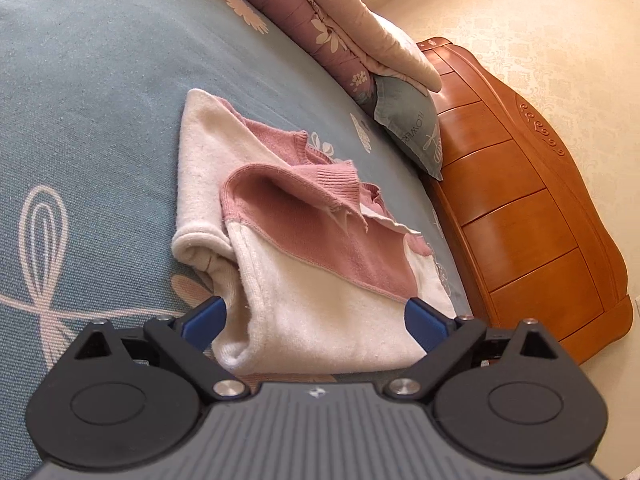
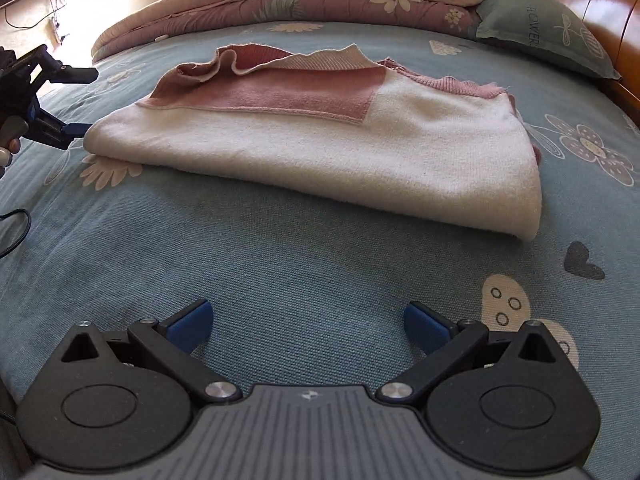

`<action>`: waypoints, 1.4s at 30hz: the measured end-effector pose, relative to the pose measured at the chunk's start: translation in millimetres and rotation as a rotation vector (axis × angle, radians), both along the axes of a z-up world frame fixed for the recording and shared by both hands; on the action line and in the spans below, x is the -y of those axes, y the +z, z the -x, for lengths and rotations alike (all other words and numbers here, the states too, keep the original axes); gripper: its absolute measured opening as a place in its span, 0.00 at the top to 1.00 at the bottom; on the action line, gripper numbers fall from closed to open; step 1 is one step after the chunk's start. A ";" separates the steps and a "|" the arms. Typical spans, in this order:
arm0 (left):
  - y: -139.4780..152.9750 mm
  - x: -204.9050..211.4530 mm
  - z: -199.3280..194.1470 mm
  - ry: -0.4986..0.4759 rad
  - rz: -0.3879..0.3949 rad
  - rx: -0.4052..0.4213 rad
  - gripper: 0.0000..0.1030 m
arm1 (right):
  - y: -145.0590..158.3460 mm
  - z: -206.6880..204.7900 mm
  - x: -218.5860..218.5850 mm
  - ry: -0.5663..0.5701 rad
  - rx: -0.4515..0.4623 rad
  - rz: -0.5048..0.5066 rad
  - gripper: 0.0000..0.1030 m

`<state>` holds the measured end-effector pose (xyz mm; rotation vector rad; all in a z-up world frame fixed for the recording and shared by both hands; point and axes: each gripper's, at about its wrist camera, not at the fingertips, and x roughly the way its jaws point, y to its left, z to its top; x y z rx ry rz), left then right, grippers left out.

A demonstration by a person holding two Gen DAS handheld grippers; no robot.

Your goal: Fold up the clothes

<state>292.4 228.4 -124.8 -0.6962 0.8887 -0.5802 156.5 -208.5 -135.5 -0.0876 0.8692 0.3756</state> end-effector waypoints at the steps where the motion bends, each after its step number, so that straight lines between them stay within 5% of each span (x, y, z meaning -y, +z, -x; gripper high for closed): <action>1: -1.6 1.2 -2.4 -0.007 -0.030 -0.015 0.11 | -0.2 -1.3 -0.3 -0.004 0.000 0.003 0.00; 5: 3.0 -7.0 -5.8 -0.001 0.097 0.041 0.17 | 0.3 -5.1 2.8 -0.020 -0.006 -0.012 0.00; 12: -13.3 7.2 -17.2 -0.107 0.053 -0.069 0.18 | 0.9 -7.2 3.4 -0.010 -0.017 -0.006 0.00; 15: -12.2 14.4 -12.7 -0.128 0.015 -0.042 0.18 | 1.6 -8.7 4.3 0.011 -0.028 -0.002 0.00; 17: -13.1 13.7 -16.3 -0.095 0.011 -0.060 0.28 | 1.3 -8.5 3.1 0.009 -0.025 0.001 0.00; 19: -18.2 13.3 -22.1 -0.062 -0.004 -0.109 0.69 | 0.9 -8.3 0.7 0.001 -0.023 0.009 0.00; 22: -20.1 11.6 -20.2 -0.034 -0.053 -0.145 0.91 | 0.5 -7.3 0.1 -0.008 -0.019 0.009 0.00; 28: -3.3 -0.1 10.4 -0.030 -0.082 -0.113 0.94 | 0.7 -7.4 1.3 -0.008 -0.016 0.003 0.00; 33: -20.0 -11.1 18.3 -0.007 -0.061 -0.153 0.94 | 6.7 -9.4 5.8 -0.005 -0.033 -0.017 0.00; 38: 18.5 -0.8 18.1 -0.038 -0.165 -0.035 0.94 | 34.4 -18.6 29.4 -0.040 0.002 -0.149 0.00; 42: 56.3 16.6 22.3 -0.075 -0.298 0.117 0.93 | 61.1 -40.9 39.5 -0.051 0.099 -0.152 0.00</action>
